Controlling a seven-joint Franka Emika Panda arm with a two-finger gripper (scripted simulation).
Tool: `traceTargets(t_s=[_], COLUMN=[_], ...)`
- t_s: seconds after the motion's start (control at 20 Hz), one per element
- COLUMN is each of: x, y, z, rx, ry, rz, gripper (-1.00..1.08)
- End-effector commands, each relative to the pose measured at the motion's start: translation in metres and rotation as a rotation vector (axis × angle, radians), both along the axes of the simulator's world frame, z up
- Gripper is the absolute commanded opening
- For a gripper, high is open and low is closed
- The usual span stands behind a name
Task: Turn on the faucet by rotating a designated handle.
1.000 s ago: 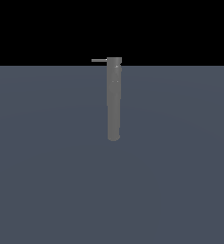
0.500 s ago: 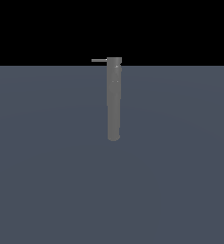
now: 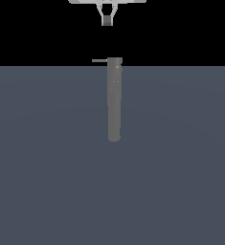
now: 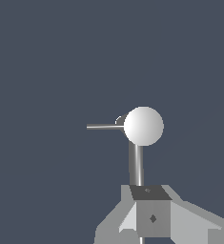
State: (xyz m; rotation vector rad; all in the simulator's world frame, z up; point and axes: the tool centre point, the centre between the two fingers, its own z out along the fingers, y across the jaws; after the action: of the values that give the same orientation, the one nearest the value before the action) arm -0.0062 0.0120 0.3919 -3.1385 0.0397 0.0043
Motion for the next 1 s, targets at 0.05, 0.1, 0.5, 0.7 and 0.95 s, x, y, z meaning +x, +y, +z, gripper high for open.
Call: traceTargets(t_s=[0.05,0.1,0.5,0.7,0.95], x=[0.026,0.032,0.067,0.076,0.08], y=[0.008,0.01,0.023,0.027,0.028], z=[-0.024,-0.031,-0.073,-0.086,-0.091], rx=[-0.003,-0.003,-0.004,-0.003,-0.003], ry=[-0.001,-0.001,-0.002,-0.003,-0.003], rz=[0.006,0.008,0.018,0.02,0.021], gripper=[-1.0,-1.0,-1.0,-1.0,-1.0])
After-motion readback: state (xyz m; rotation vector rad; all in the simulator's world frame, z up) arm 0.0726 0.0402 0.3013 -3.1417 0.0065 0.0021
